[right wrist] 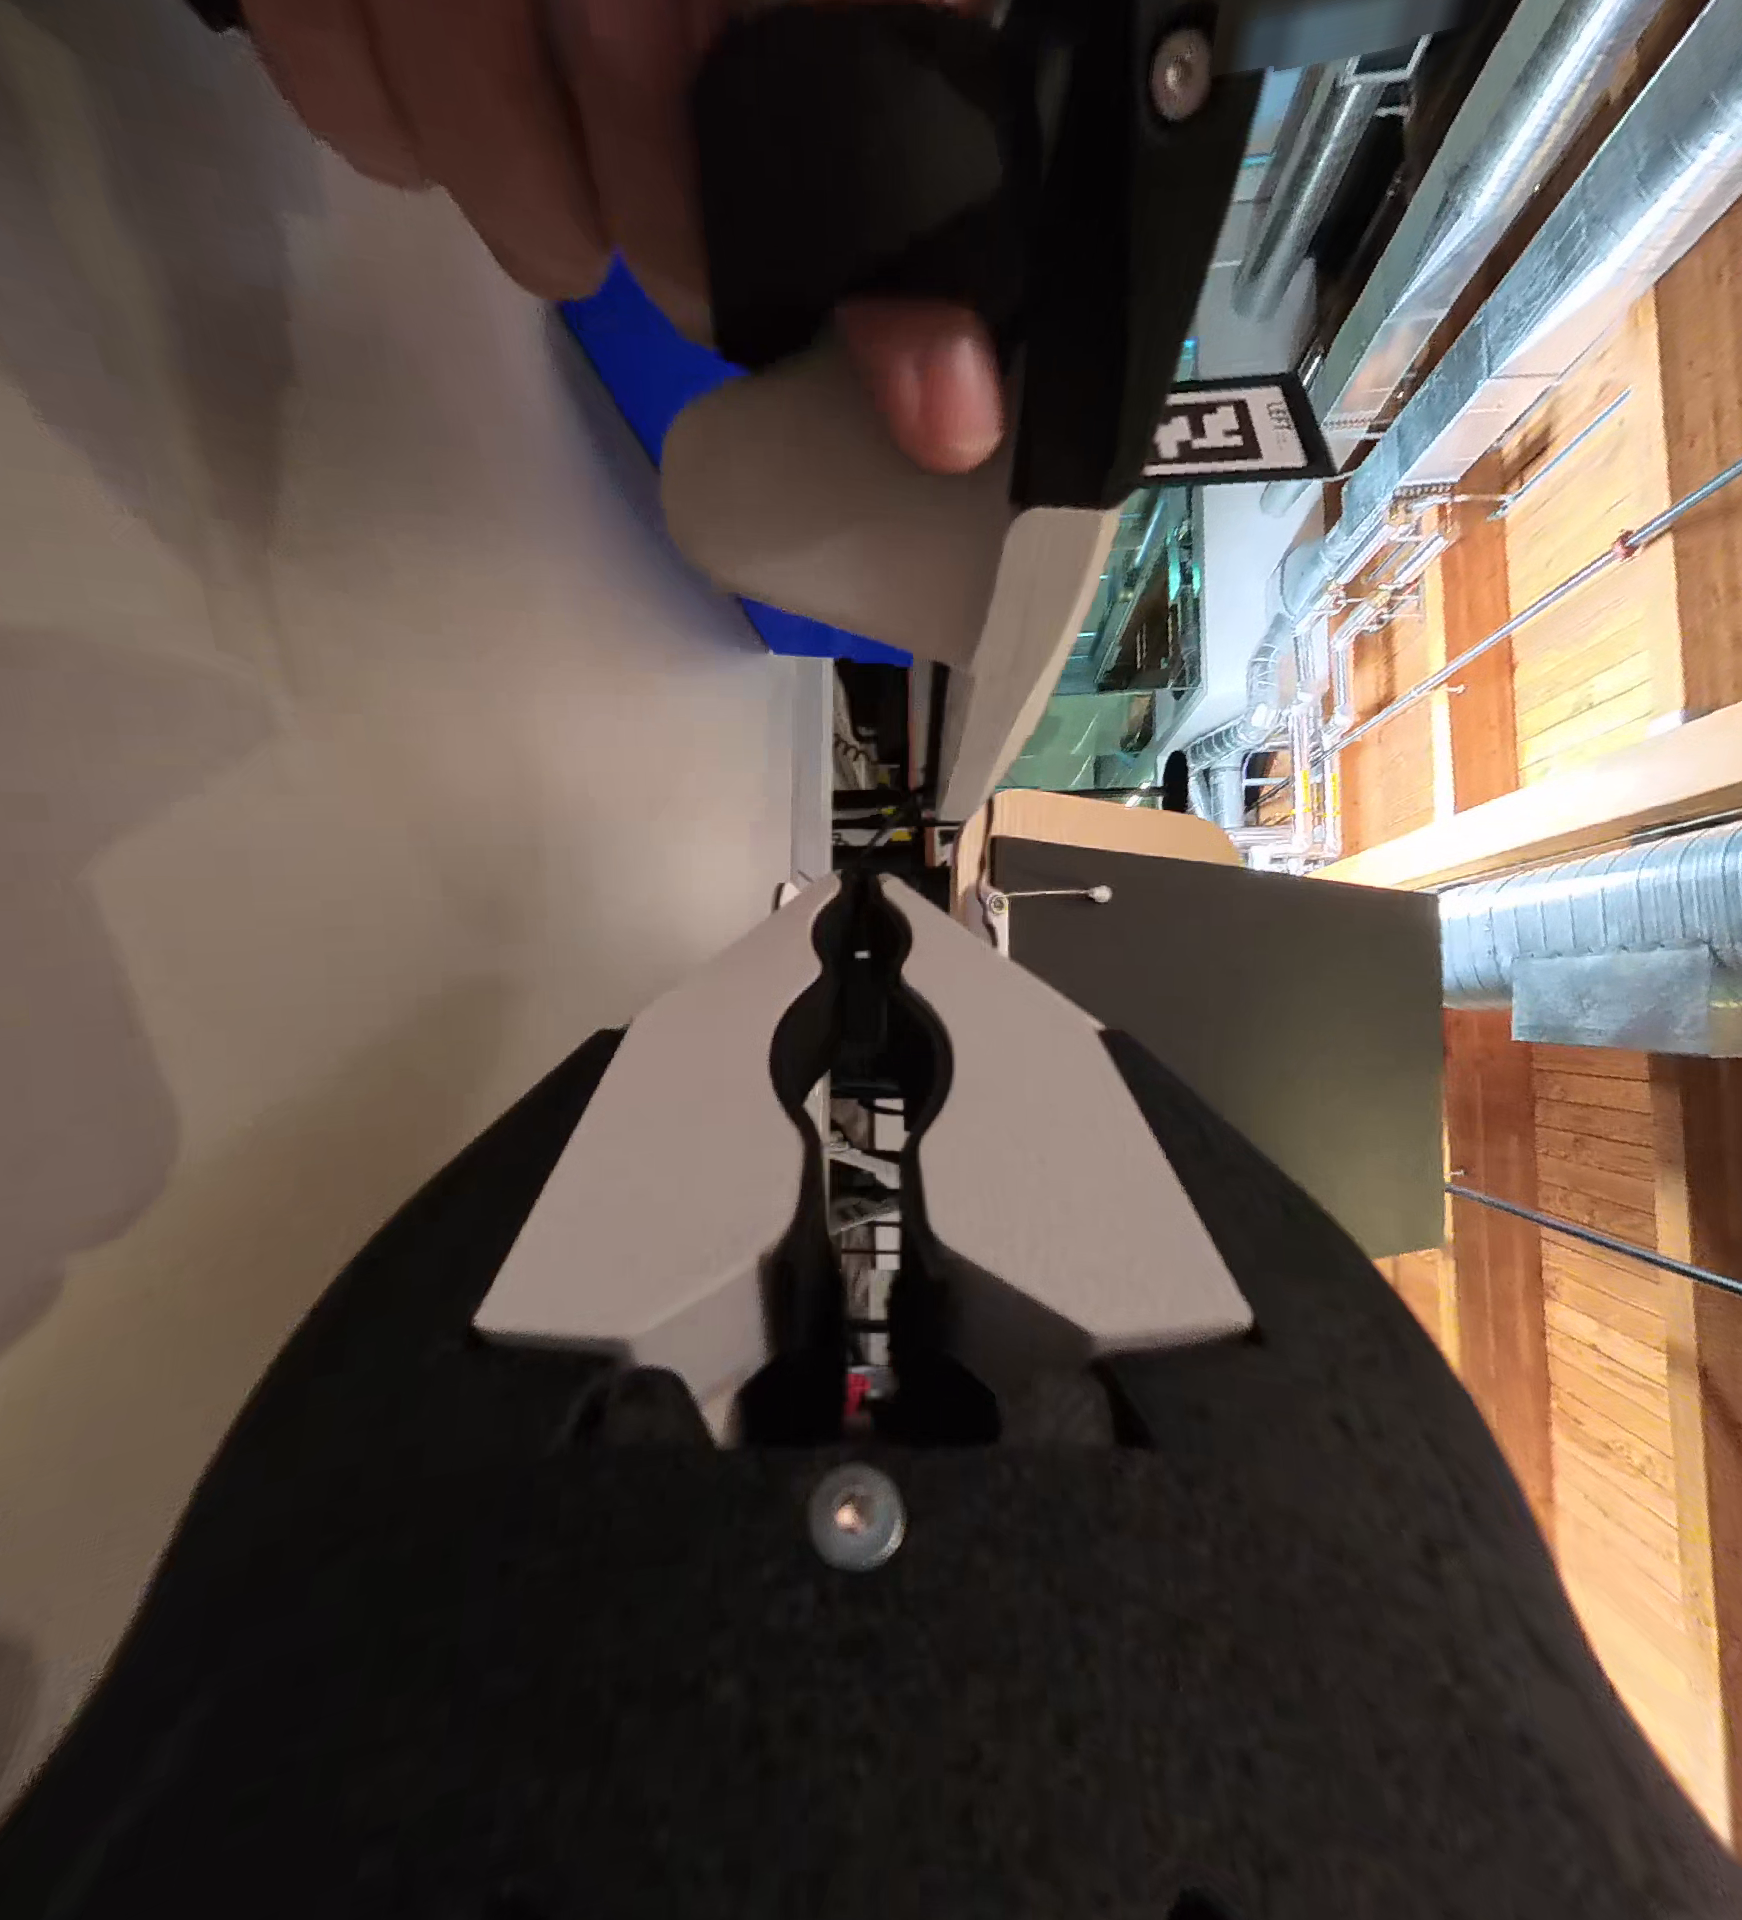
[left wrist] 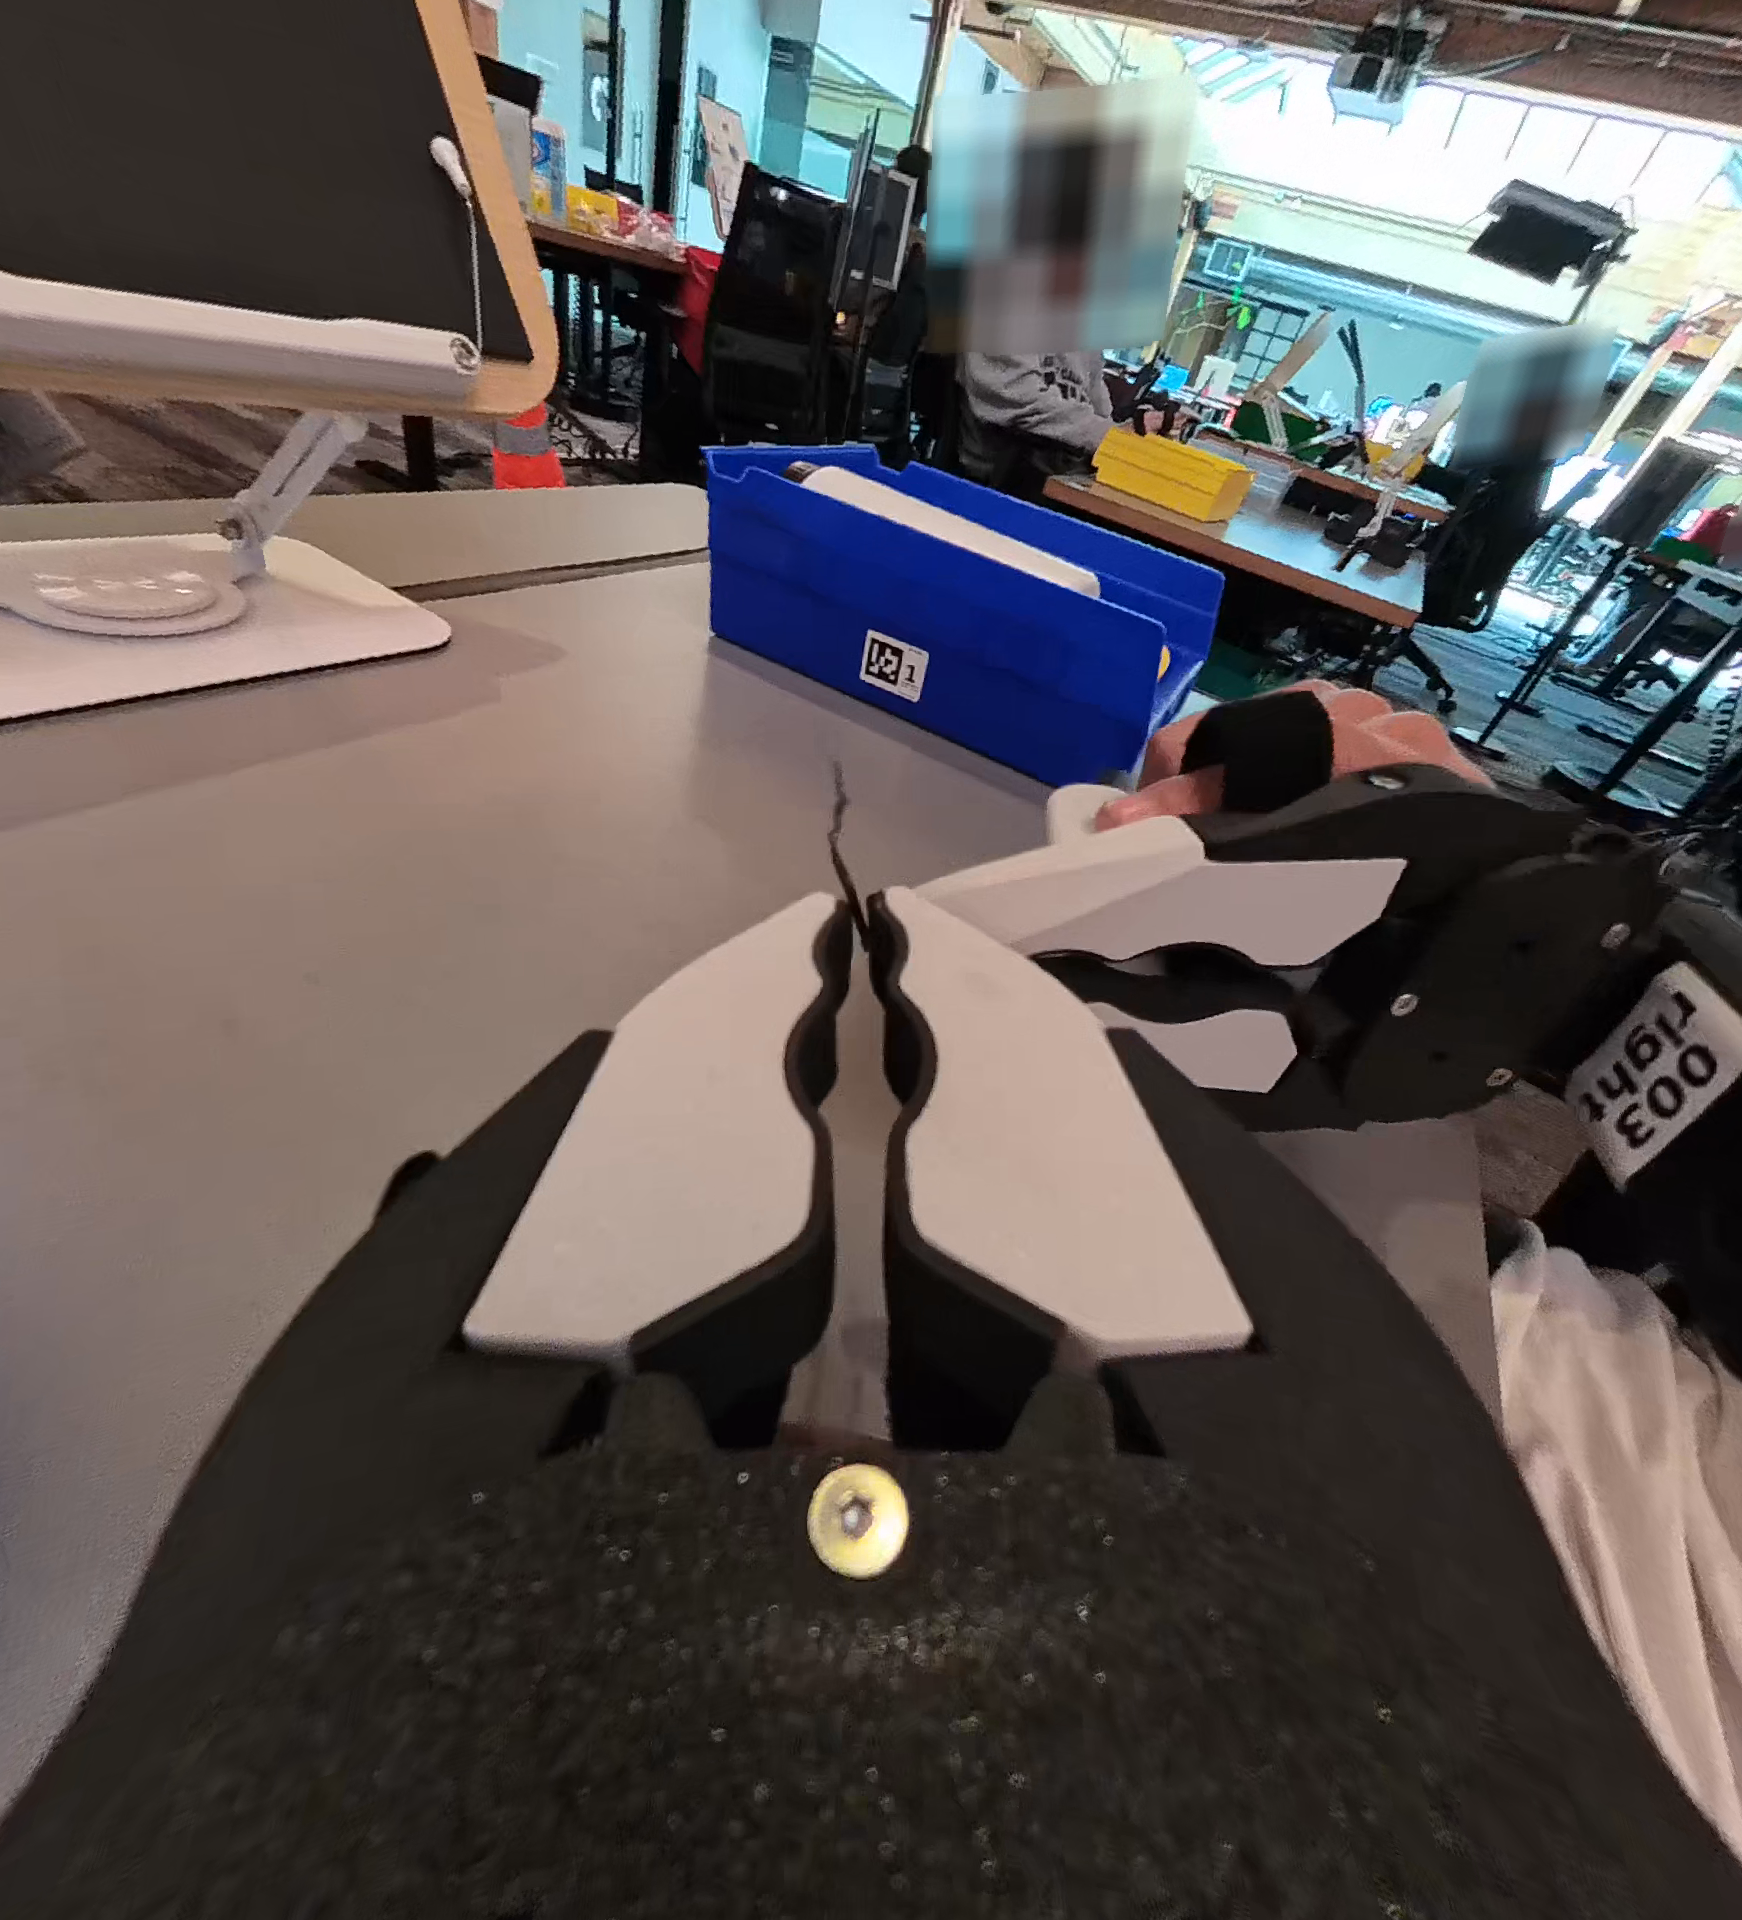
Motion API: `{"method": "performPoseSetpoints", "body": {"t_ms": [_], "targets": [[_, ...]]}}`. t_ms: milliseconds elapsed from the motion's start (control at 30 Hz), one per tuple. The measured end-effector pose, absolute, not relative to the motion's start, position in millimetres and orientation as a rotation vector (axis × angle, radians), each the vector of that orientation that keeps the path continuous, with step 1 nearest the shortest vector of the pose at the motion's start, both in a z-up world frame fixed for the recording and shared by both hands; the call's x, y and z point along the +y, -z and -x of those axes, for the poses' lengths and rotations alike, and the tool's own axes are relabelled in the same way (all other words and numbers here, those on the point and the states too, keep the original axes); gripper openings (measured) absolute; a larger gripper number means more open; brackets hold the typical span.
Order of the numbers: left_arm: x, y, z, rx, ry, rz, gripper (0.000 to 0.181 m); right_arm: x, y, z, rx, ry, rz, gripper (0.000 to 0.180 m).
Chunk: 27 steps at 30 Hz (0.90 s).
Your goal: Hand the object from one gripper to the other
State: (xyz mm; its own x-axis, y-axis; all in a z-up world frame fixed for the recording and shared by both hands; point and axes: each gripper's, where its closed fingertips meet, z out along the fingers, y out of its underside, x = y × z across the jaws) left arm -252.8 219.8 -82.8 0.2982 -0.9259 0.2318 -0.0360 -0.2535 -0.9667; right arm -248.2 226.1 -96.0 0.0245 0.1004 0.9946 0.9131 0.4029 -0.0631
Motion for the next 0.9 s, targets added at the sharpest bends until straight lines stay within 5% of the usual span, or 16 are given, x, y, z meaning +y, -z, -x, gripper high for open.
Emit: {"method": "performPoseSetpoints", "body": {"t_ms": [233,400,767,900], "targets": [[218,79,252,0.905,1.150,1.574,0.001,227,91,243,-1.261,0.642,1.024,0.002],[227,75,262,0.896,1.065,1.551,0.000,236,111,221,-1.133,0.208,1.424,0.041],[210,47,261,0.752,1.531,1.397,0.000,193,82,263,-0.603,-1.628,1.745,0.041],[203,33,262,0.667,1.705,1.308,0.000,202,64,256,-0.353,-1.877,1.647,0.029]]}}
